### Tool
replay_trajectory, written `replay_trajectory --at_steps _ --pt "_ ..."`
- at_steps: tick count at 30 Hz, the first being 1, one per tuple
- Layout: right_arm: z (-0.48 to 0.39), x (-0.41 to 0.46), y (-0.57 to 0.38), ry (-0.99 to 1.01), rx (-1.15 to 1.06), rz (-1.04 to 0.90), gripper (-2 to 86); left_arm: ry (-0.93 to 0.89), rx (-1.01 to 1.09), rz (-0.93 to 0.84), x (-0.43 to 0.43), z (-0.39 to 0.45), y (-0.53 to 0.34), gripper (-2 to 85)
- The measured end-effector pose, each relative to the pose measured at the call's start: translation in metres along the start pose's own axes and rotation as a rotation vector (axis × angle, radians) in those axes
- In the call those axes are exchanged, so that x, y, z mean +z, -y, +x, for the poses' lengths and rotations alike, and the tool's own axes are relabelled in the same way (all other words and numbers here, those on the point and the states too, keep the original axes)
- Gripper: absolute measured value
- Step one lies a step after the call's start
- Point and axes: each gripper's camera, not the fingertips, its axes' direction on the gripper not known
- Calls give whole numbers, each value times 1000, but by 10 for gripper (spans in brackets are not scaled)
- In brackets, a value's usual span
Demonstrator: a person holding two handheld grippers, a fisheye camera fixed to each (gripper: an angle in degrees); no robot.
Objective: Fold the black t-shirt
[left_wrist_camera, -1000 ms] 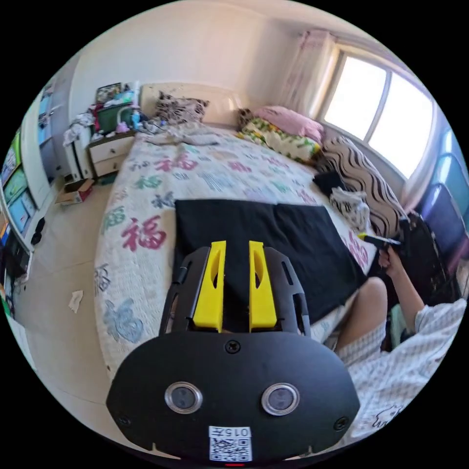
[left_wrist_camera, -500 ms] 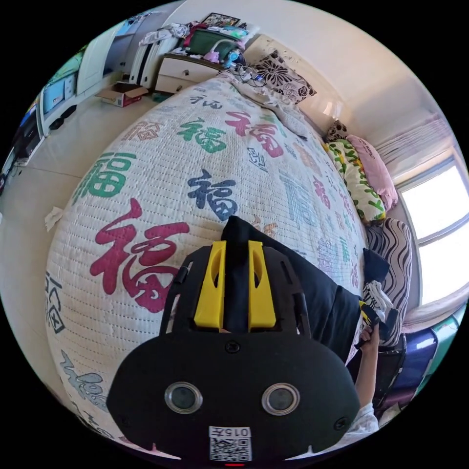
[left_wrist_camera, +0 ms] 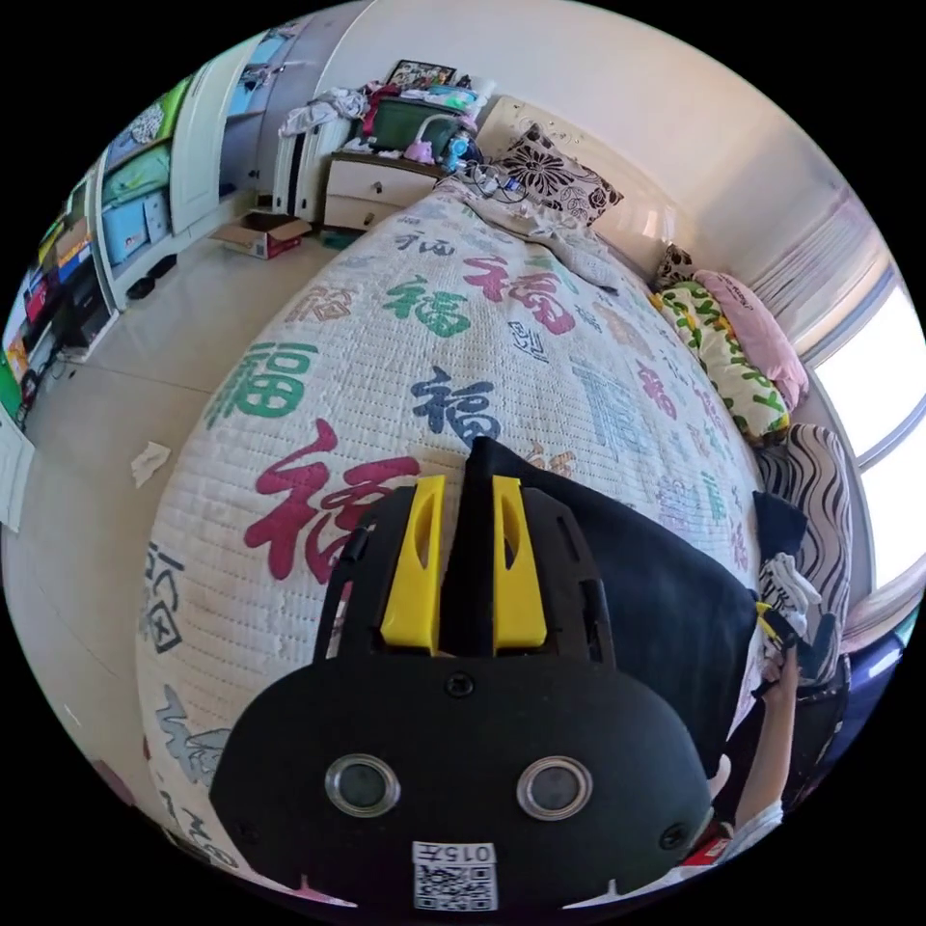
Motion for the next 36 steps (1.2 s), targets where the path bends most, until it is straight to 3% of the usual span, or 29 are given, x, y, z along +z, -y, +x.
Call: replay_trajectory --at_steps 4,9,17,21,27,33,36 --pt "-14 -44 -58 40 -138 40 49 -198 136 75 -40 35 -19 79" --pt "-38 -68 -148 114 -205 40 74 -434 460 18 -47 181 -51 78" --pt "-36 -51 -199 -17 -122 -76 87 -439 874 -181 36 447 -112 76" --pt "-33 -33 -210 14 -113 -168 84 -390 855 -313 103 529 -131 69" --pt "-36 -34 -221 25 -105 -158 11 -229 749 -348 164 561 -133 45" --pt "-60 -35 -233 -59 -157 -139 11 -199 735 -352 177 574 -136 16" --pt "-65 -55 -236 29 -144 -70 43 -231 822 -309 153 573 -135 47"
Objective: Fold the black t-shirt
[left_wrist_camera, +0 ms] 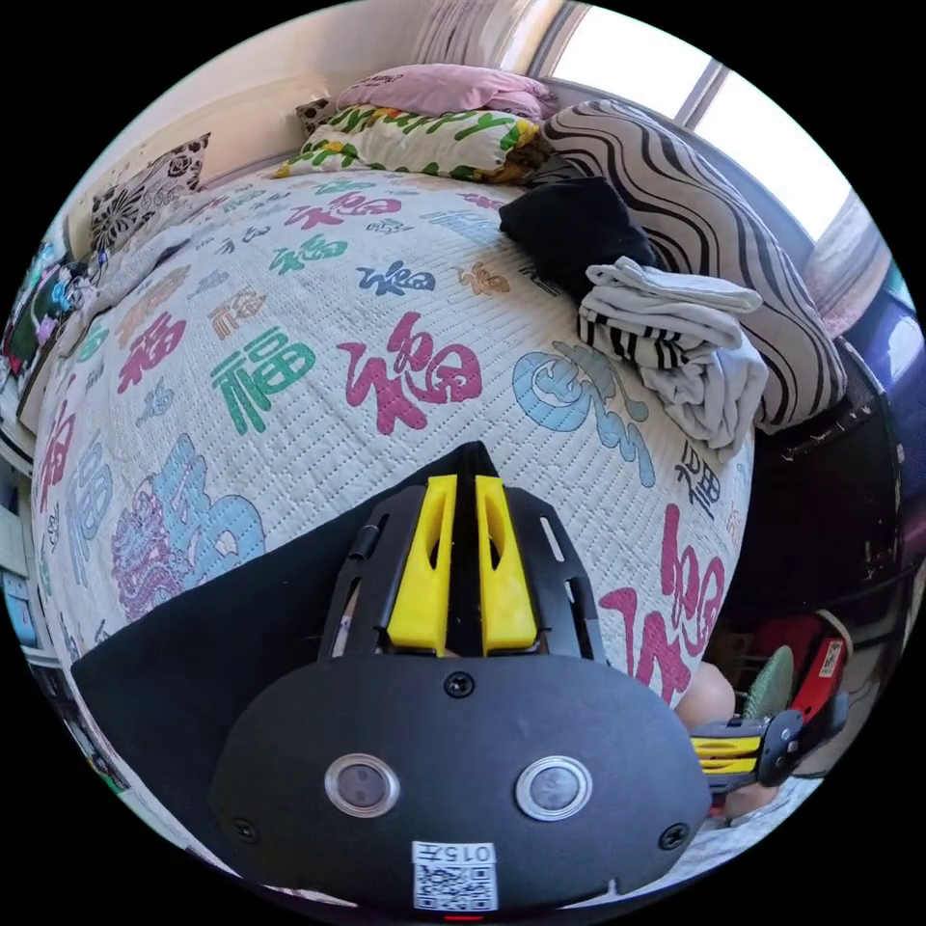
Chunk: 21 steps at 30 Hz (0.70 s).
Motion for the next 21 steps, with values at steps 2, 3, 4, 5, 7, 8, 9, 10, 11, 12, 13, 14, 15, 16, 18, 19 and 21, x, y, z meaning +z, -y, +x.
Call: replay_trajectory --at_steps 2,3,4,5,7,8,9,10,11,12,13,14,15,16,18,19,21 --pt "-8 -10 0 42 -13 49 56 -26 37 35 -19 0 -9 53" --pt "-15 -10 4 61 -22 53 65 -53 43 52 -28 -1 -16 56" --pt "-20 -7 7 69 -27 47 78 -64 38 53 -30 -2 -18 57" --pt "-29 2 15 83 -41 26 104 -86 24 46 -32 -3 -21 58" --pt "-47 22 26 109 -72 -12 121 -99 19 31 -29 -1 -22 60" --pt "-58 35 32 112 -83 -30 120 -83 15 16 -23 2 -21 61" --pt "-67 48 37 87 -85 -48 118 -72 11 2 -16 5 -19 61" --pt "-71 54 39 77 -85 -65 116 -73 8 -7 -12 7 -18 61" --pt "-79 66 41 77 -83 -99 109 -82 5 -26 -3 9 -16 61" --pt "-85 74 42 70 -73 -112 96 -91 -4 -41 5 11 -14 62" --pt "-88 76 41 54 -72 -111 80 -91 -8 -48 9 11 -13 62" --pt "-94 79 40 33 -76 -118 47 -79 -12 -64 16 12 -11 62" --pt "-99 79 38 49 -76 -117 36 -62 -11 -72 20 12 -10 61" --pt "-100 78 37 62 -74 -114 30 -57 -11 -70 21 11 -10 59" --pt "-104 75 32 87 -55 -97 21 -44 4 -56 20 9 -13 52" --pt "-105 76 31 87 -50 -98 20 -35 15 -54 21 8 -14 50" --pt "-112 85 31 99 -41 -107 20 -22 46 -38 20 4 -24 44"
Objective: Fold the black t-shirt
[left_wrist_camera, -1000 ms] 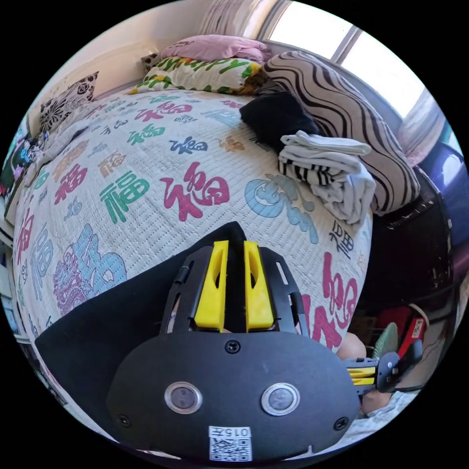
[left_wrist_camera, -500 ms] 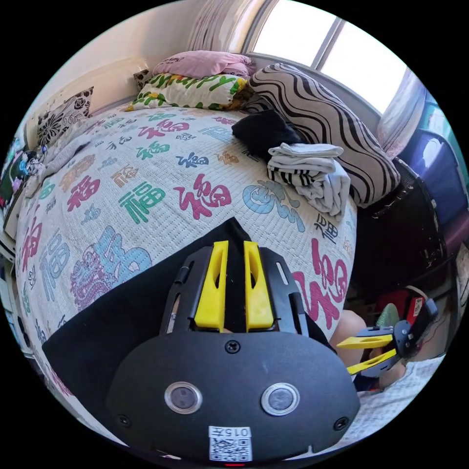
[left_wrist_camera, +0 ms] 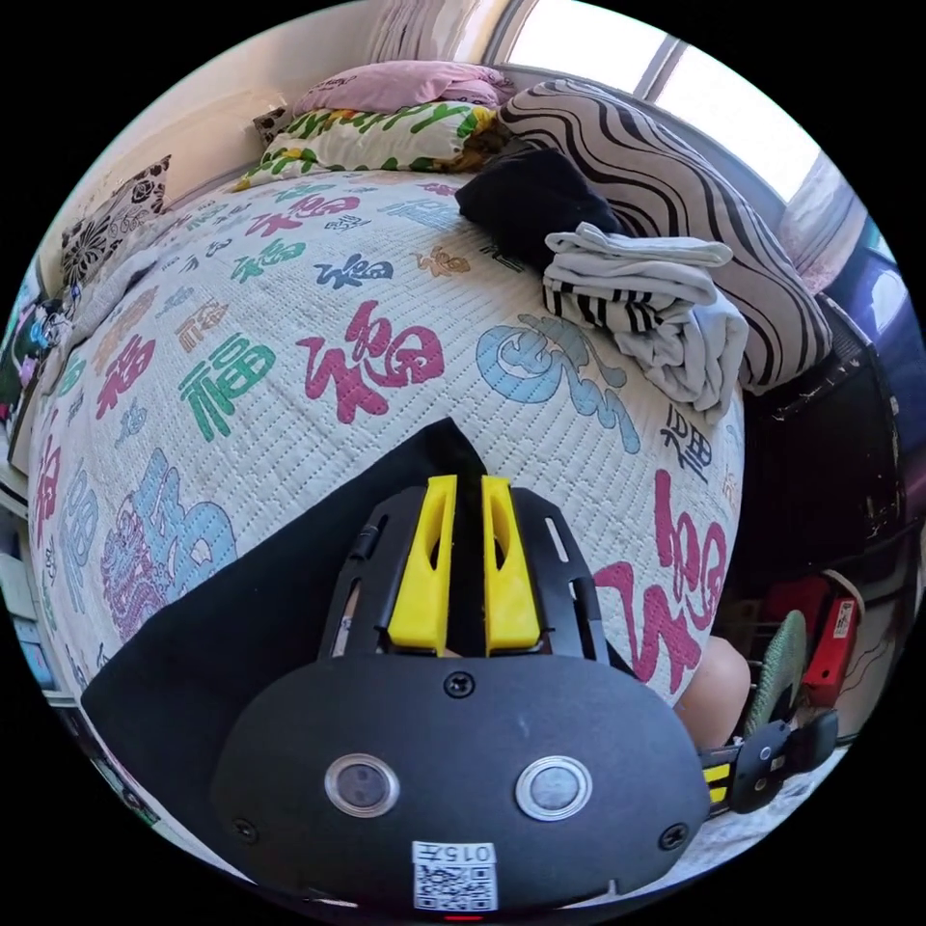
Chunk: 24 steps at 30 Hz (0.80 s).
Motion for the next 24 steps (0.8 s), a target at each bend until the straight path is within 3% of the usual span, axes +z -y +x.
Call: replay_trajectory --at_steps 5,10,13,18,24 --pt "-21 4 9 38 19 -30 47 6 8 62 -36 -16 -33 59" --pt "-60 -5 13 -32 -25 -30 77 27 27 225 -133 -64 -143 79" --pt "-104 -7 32 -83 -107 -9 77 65 -152 294 -198 -116 -257 82" --pt "-227 38 88 -1 -391 -28 79 -2 -680 422 -253 -207 -487 79" --pt "-393 166 115 -34 -744 -226 99 -53 -742 455 -262 -234 -568 78"
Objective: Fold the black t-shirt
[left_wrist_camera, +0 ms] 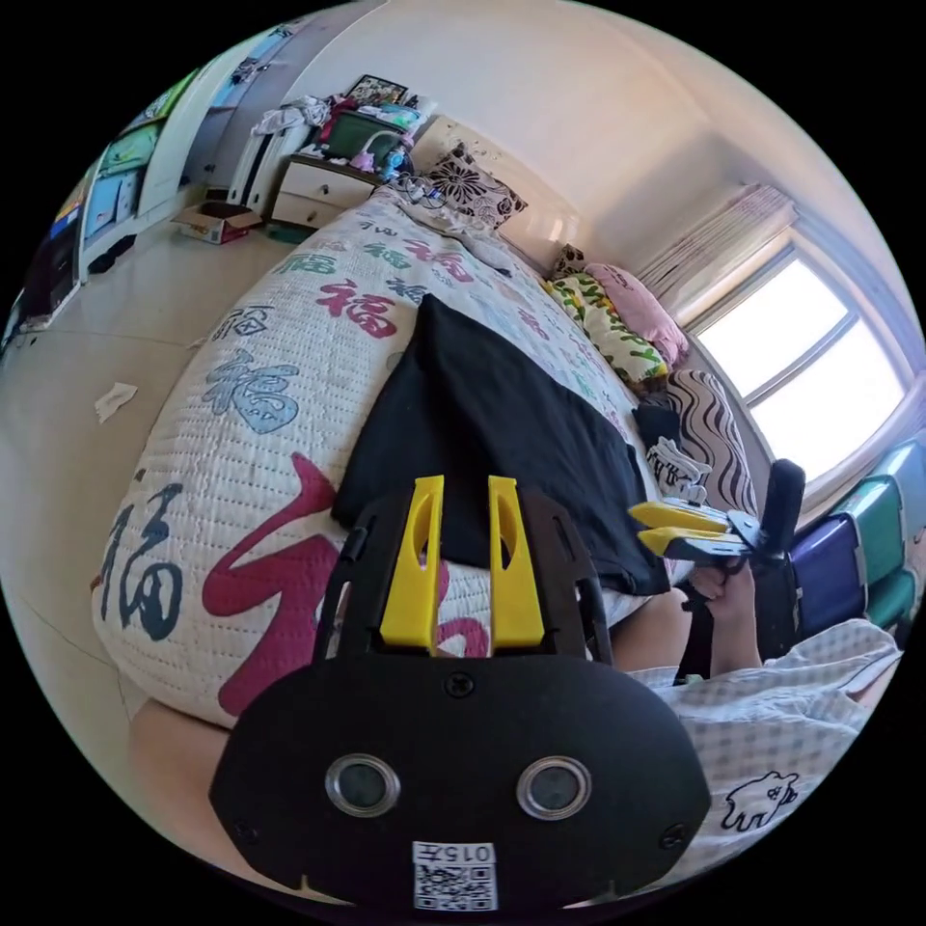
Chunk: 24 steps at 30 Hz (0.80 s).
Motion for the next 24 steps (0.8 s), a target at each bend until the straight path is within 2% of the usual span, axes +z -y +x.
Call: replay_trajectory --at_steps 5,8,11,16,22,24 --pt "-36 69 60 -106 -31 -177 94 -25 24 1 6 -27 46 81" --pt "-44 76 78 -118 -27 -159 68 -58 -10 -11 24 -51 101 82" --pt "-52 77 98 -148 -29 -159 13 -105 -147 -42 51 -87 147 80" --pt "-72 83 129 -200 -87 -172 -3 -57 -213 -175 87 -111 177 23" --pt "-96 89 168 -277 -183 -158 0 25 -135 -101 62 -113 187 -5" --pt "-92 104 186 -256 -172 -209 6 112 -62 -145 66 -113 183 1"
